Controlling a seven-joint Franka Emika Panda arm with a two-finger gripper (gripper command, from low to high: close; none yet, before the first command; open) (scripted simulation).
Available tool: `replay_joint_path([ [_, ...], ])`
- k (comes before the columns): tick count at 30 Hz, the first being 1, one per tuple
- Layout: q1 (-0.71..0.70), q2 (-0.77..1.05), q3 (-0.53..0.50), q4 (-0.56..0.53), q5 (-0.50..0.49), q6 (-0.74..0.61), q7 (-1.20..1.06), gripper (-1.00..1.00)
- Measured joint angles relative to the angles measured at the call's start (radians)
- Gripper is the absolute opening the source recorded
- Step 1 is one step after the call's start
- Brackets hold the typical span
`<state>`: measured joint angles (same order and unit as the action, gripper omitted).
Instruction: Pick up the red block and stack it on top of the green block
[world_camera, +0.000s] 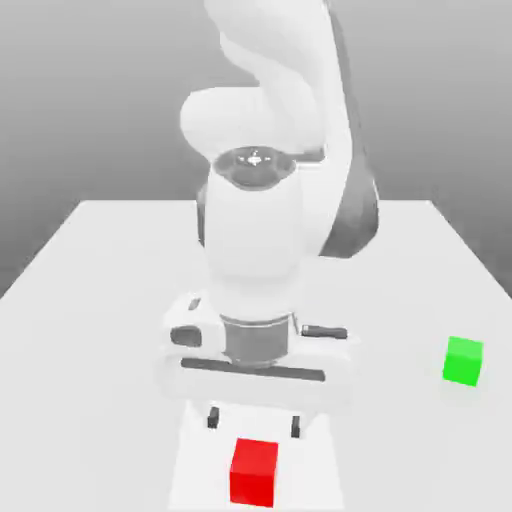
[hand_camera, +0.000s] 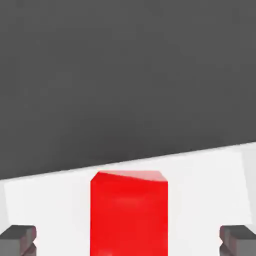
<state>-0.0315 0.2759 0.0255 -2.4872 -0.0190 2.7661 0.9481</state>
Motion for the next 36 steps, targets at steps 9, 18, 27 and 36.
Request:
replay_joint_path([
  [9,0.004,0.105,-0.005,0.015,-0.008,0.088,0.007,-1.0],
  [18,0.05,-0.115,0.075,-0.042,0.0,-0.076,-0.06,-1.0],
  [27,0.303,-0.237,0.299,-0.139,0.024,-0.101,-0.291,-1.0],
  [36,0.546,-0.26,0.373,-0.211,0.001,-0.053,-0.443,-1.0],
])
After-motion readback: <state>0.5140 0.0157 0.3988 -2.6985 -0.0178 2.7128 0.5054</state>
